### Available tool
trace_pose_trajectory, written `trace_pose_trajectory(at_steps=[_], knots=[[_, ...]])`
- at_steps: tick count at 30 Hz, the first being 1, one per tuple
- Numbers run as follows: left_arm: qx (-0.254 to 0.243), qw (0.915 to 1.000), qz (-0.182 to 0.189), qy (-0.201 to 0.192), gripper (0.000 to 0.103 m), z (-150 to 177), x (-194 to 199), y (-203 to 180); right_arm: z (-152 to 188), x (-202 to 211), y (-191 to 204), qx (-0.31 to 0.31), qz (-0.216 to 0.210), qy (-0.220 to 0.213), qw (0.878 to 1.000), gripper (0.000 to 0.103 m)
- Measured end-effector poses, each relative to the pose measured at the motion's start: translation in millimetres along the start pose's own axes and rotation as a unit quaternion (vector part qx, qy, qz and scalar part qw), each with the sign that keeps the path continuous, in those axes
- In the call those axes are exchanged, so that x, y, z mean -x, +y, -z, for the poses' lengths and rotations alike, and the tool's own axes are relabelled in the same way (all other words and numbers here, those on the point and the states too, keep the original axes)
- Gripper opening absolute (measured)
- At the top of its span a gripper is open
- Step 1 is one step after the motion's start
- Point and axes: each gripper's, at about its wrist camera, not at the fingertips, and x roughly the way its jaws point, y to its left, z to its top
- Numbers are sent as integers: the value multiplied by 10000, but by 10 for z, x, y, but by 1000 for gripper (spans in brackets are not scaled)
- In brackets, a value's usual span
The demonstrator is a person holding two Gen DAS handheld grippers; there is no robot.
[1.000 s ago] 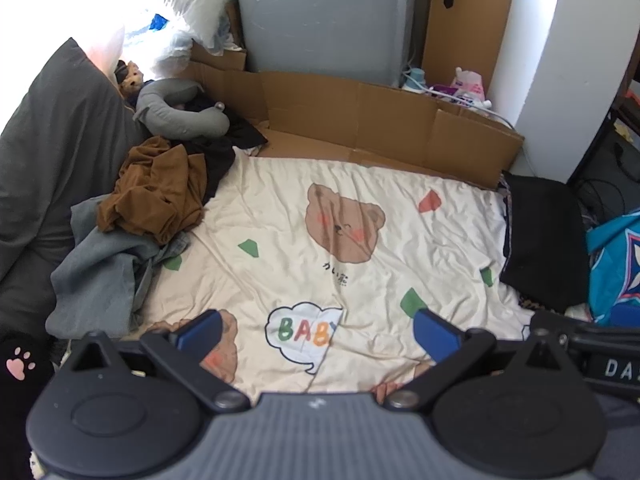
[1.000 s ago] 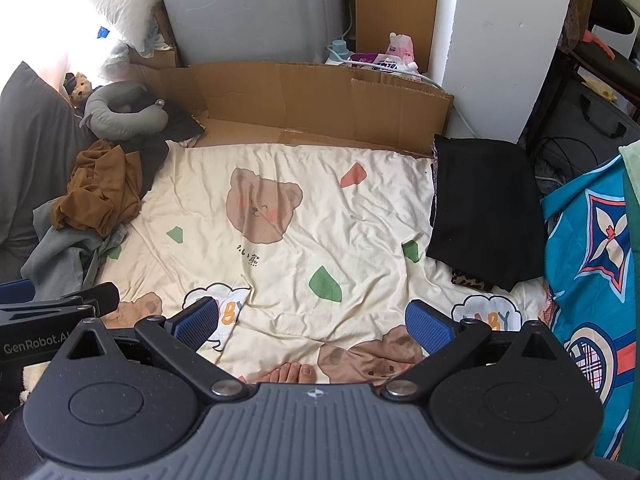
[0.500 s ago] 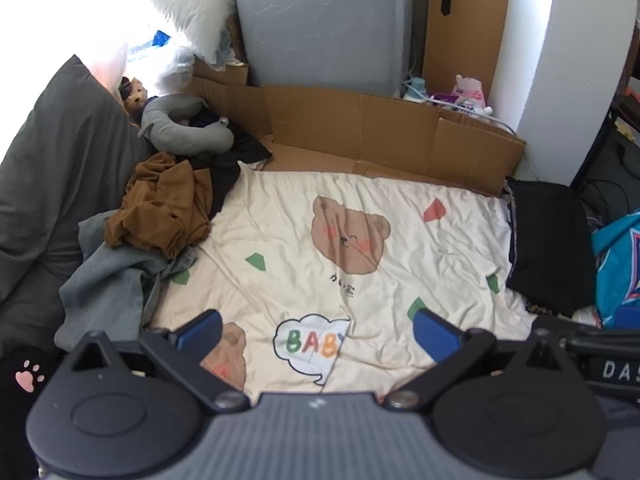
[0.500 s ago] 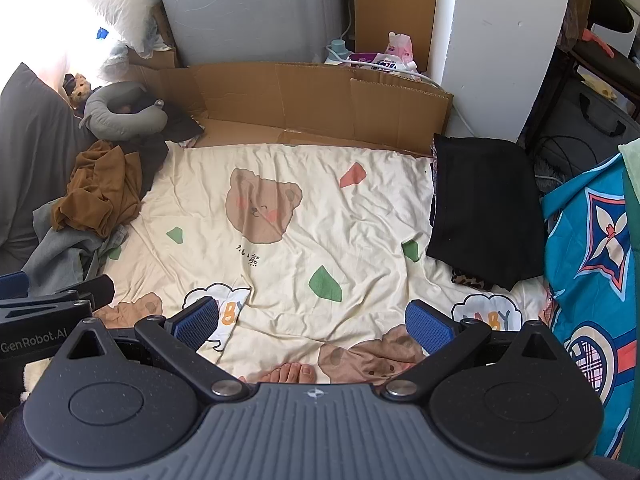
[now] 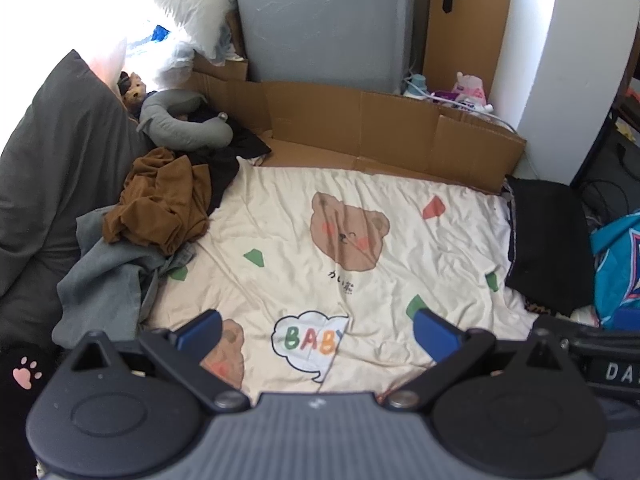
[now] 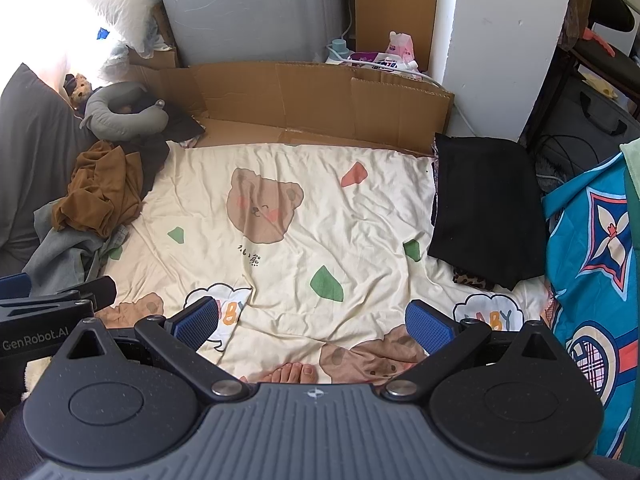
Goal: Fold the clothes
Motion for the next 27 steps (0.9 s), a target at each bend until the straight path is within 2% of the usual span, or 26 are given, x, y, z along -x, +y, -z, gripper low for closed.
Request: trace_pose_trajectory(at_steps=[27], knots=[[74, 10000, 39, -10, 103, -17, 13, 91, -4, 24, -3, -10, 67, -108, 9999, 102]])
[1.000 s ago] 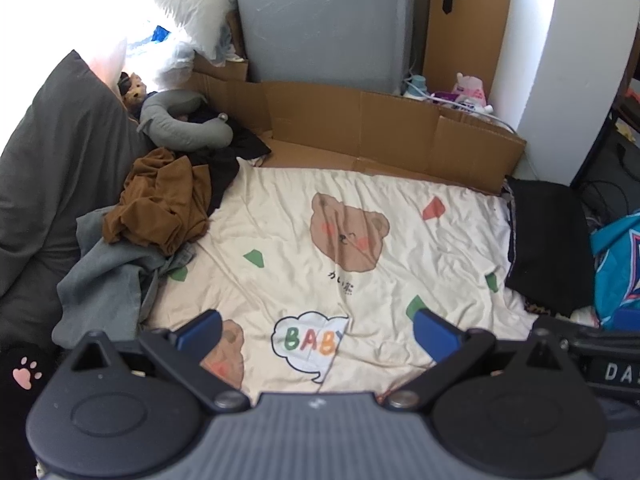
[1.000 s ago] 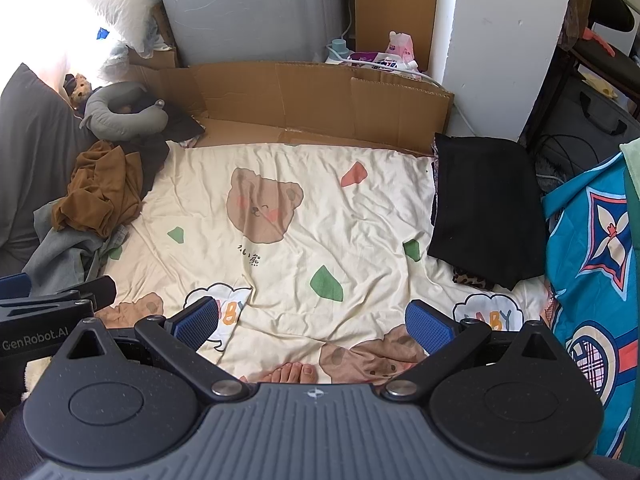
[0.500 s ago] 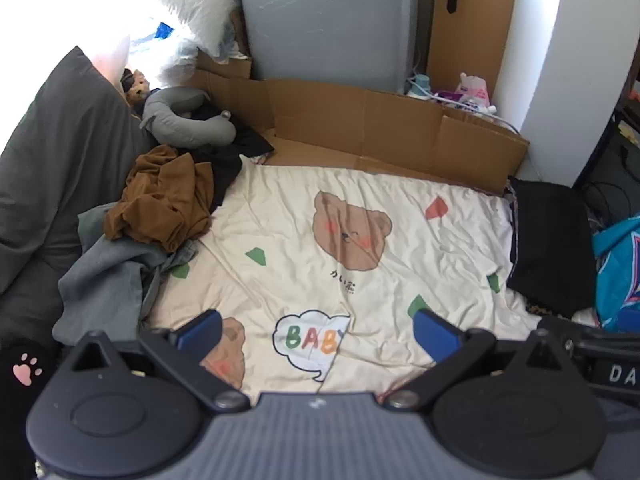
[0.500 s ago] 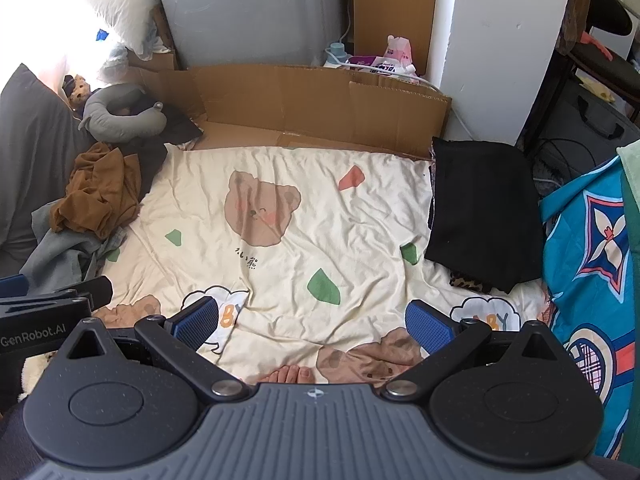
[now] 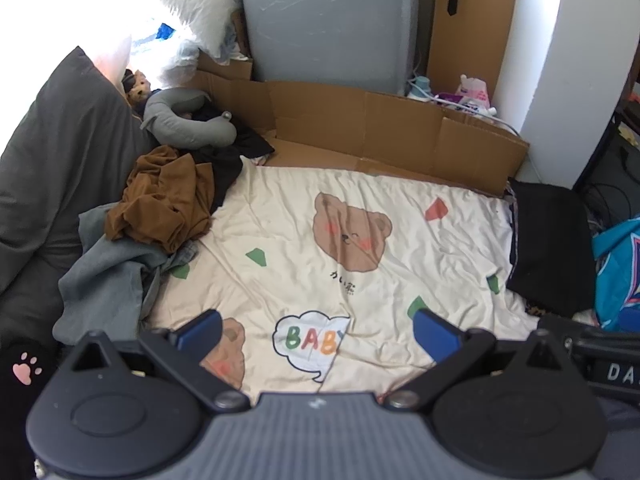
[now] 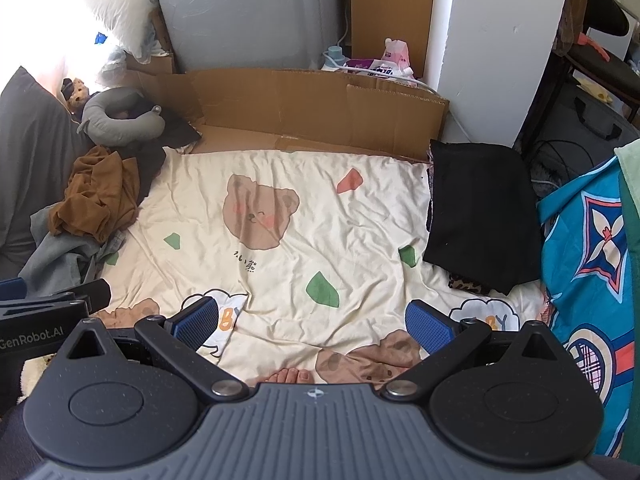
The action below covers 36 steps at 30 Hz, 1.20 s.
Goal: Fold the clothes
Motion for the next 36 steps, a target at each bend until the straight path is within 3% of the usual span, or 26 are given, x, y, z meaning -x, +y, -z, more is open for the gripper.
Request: trace_pose_trajectory(at_steps=[13, 19, 27, 31, 36], knots=[[80, 9999, -1, -76, 103, 4, 27, 32, 14, 21, 20, -20, 56, -121, 9999, 102], [241, 9983, 376, 383, 103, -30, -103, 131, 4, -4, 19, -75, -48, -67, 9999, 102], [551, 9951, 710, 411, 103, -11, -55, 277, -22, 11, 9, -83, 41, -212, 9997, 102], [554, 9929, 881, 585, 103, -44, -42, 290, -33, 28, -20, -131, -9, -239, 9996, 102], [484, 9934, 917, 498, 103, -107, 15, 325, -43, 59, -51, -105, -159, -298, 9994, 102]])
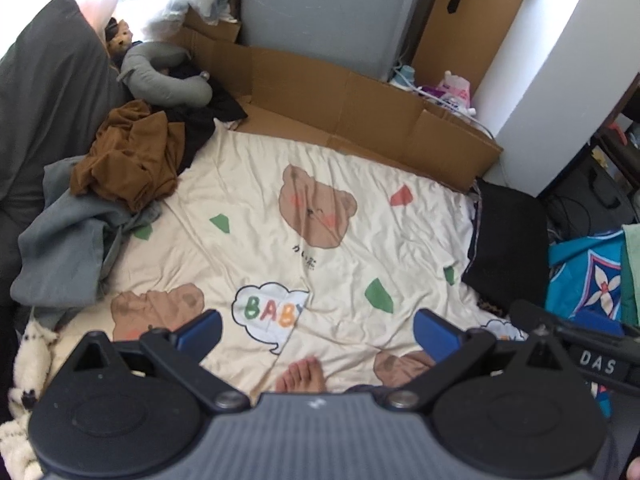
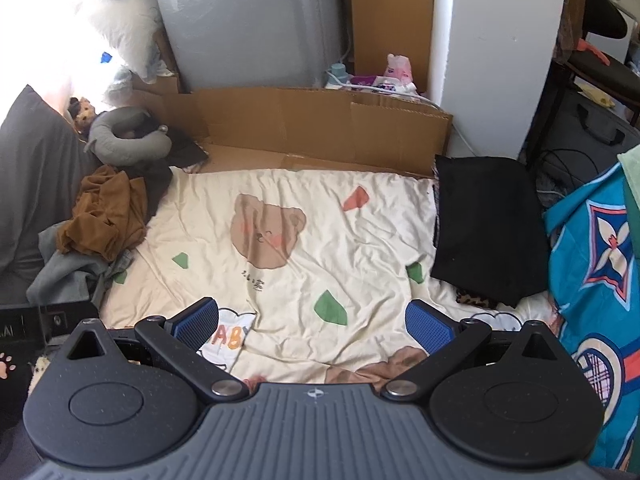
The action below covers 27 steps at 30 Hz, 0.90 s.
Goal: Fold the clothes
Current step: 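Move both tools toward the pile of clothes beside the grey pillow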
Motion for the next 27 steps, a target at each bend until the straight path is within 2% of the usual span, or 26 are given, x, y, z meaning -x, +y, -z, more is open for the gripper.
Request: trace_pose_trajectory(at_steps=[10, 14, 17, 22, 27], knots=[[-152, 9990, -123, -411, 103, -198, 41, 179, -78, -13, 60, 161, -166, -206, 9995, 102], [-185, 9987, -175, -436, 102, -243, -60, 282, -49, -32, 82, 421, -295, -399, 9979, 102], [-201, 9989, -53, -412, 102, -283, -156, 372, -64, -110, 43, 357, -317, -404, 9980, 102], [-300, 9982, -139, -497, 101, -318, -316, 498, -126, -237, 1, 277, -567, -451, 9970, 102], [-54, 9976, -144, -671, 98, -375, -457, 733, -153, -398, -9, 174, -699, -547, 9959, 101]])
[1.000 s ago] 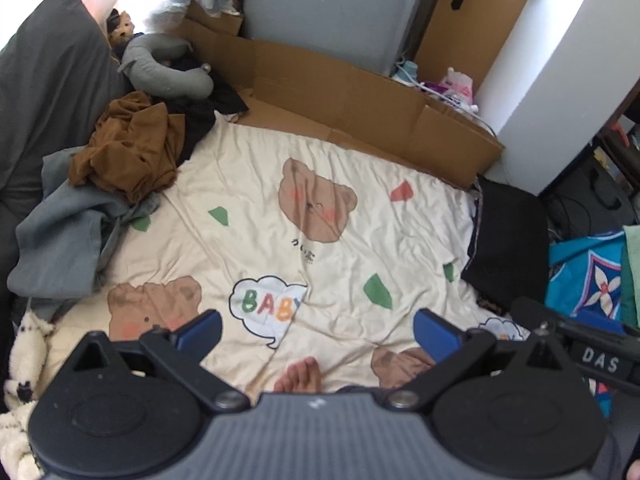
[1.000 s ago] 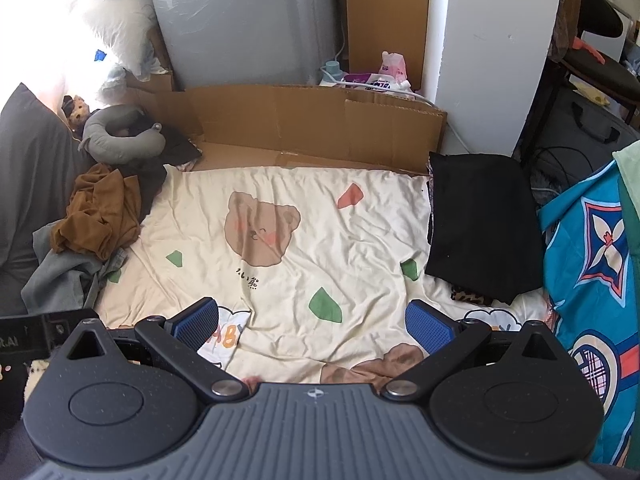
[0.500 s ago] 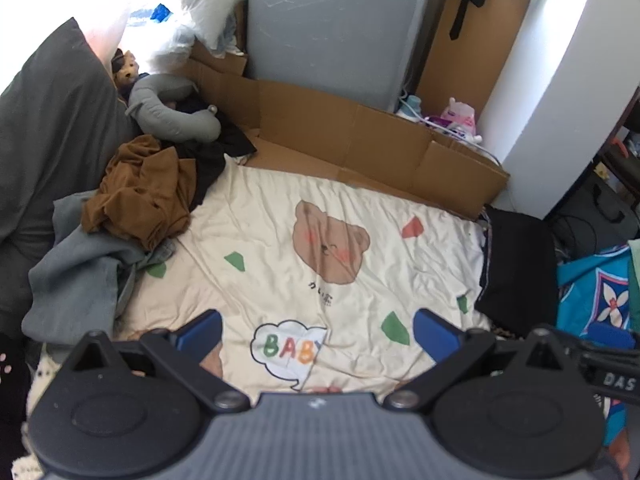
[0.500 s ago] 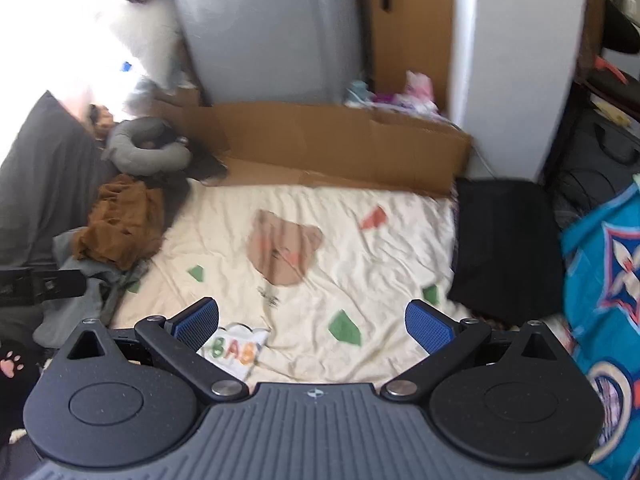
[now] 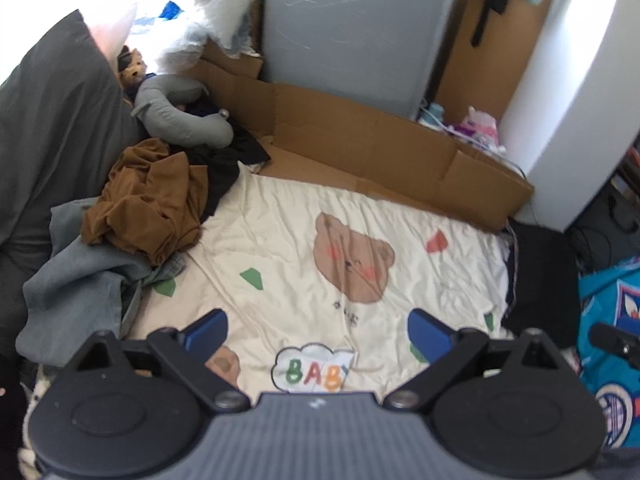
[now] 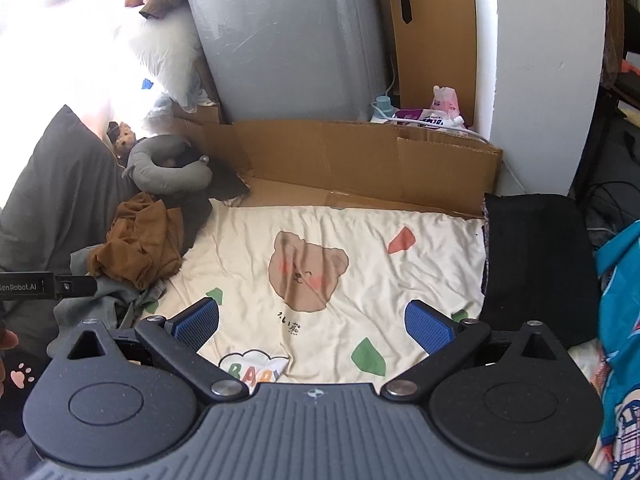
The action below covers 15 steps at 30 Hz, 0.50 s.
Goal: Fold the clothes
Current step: 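Move both tools toward the pile of clothes beside the grey pillow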
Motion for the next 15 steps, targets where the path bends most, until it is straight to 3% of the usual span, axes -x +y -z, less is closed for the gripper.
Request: trace_pose_trajectory(at_steps=[8, 10, 15], knots=[[142, 9995, -231, -180, 95, -127, -296, 311, 29, -303, -9, 189, -145, 86, 9997, 97], [179, 9993, -267, -212, 94, -153, -382, 385, 53, -410, 10, 243, -132, 77, 9996, 85], [309, 9982, -443, -249, 93, -187, -663, 657, 127, -778, 2, -54, -253, 109, 9996, 85]])
